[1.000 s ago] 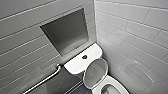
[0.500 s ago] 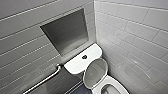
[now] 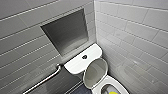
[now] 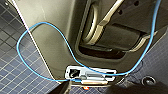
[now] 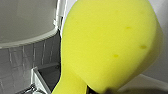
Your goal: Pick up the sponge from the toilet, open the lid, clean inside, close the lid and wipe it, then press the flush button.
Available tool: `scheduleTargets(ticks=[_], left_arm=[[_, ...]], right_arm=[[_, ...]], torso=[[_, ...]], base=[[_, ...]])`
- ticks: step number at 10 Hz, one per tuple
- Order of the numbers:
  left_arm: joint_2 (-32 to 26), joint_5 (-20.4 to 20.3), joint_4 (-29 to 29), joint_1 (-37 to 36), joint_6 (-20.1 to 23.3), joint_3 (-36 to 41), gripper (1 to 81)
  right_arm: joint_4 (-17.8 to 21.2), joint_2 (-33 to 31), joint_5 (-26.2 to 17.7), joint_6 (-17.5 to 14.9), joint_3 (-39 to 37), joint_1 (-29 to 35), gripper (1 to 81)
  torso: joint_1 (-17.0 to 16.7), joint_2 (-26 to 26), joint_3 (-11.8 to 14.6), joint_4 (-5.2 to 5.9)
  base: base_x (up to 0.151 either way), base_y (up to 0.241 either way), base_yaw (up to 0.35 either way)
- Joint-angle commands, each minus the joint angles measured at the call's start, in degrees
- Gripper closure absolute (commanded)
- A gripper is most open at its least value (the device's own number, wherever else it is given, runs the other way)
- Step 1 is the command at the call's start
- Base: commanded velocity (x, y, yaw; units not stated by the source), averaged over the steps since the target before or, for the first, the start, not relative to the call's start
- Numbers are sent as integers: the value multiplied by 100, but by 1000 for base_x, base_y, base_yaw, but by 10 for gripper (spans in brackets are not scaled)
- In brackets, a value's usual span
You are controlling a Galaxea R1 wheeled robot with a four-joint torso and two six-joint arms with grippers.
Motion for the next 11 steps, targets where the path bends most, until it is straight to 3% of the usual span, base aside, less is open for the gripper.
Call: scheduleTargets(ticks=[1,6,9,10,11], left_arm=[[-24,509,-53,137,17,-1,10],[-33,509,-62,128,17,-1,10],[-33,518,-62,128,17,-1,10],[-42,535,-62,137,17,-1,10],[-42,544,-62,145,17,-1,10]], right_arm=[[68,823,-1104,12,-851,1747,811],[85,2973,-1095,495,-3184,1871,811],[76,3916,-1060,512,-4443,1696,811],[103,4048,-1008,694,-4794,1582,811],[77,4136,-947,1134,-5182,1493,811]], torso=[[0,0,0,0],[5,4,0,2],[7,6,0,2],[7,6,0,2],[7,6,0,2]], base=[[0,0,0],[0,0,0],[0,0,0],[0,0,0],[0,0,0]])
